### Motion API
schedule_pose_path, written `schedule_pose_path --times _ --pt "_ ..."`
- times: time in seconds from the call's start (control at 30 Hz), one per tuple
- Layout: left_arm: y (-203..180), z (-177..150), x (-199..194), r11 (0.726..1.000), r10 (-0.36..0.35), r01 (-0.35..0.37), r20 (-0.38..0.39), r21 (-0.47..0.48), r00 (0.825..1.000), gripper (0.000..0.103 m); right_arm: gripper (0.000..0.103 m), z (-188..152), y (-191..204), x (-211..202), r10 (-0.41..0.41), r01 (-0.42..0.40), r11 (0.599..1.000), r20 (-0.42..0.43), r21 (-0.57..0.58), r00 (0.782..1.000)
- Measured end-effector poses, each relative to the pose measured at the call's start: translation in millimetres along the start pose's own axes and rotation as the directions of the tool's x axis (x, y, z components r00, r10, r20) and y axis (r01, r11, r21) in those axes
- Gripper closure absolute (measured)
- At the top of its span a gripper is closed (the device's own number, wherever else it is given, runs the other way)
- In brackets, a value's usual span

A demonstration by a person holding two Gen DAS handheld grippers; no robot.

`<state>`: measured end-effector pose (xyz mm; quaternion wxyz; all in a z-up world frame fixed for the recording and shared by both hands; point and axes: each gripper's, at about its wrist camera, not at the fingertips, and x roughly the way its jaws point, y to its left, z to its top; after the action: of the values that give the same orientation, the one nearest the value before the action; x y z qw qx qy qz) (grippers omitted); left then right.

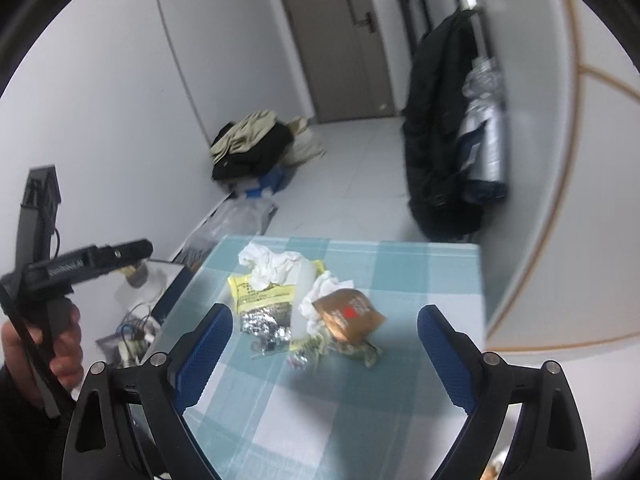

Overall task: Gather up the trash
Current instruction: 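Grasp a brown wrapper beside the yellow bag with the right tool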

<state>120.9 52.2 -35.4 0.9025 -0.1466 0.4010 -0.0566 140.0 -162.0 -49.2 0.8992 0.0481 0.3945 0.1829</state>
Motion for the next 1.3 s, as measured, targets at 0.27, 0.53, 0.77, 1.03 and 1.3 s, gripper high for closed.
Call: schedule_pose_path --times 0.27,0.53,0.77,1.03,1.3 --pt "1 23 29 0.997 0.007 -0.006 -0.009 0.082 1.0 0.036 0.01 0 6 84 0.029 -0.068 0.979 -0.201 -0.19 0.979" --pt "27 24 51 0.999 -0.033 0.033 -0.095 0.001 0.995 0.036 0.009 -3 -16 114 0.086 -0.14 0.97 -0.254 -0.201 0.963" --pt "31 30 54 0.999 -0.035 0.032 -0.112 -0.031 0.993 0.036 0.009 -2 -18 132 0.153 -0.237 0.94 -0.322 -0.243 0.935" --pt "34 39 60 0.998 -0.038 0.032 -0.101 -0.061 0.994 0.036 0.04 -9 -20 142 0.19 -0.286 0.937 -0.393 -0.202 0.9" --pt "33 43 74 0.996 -0.052 0.042 -0.133 -0.078 0.99 0.036 0.063 -3 -36 131 0.229 -0.29 0.949 -0.361 -0.125 0.904"
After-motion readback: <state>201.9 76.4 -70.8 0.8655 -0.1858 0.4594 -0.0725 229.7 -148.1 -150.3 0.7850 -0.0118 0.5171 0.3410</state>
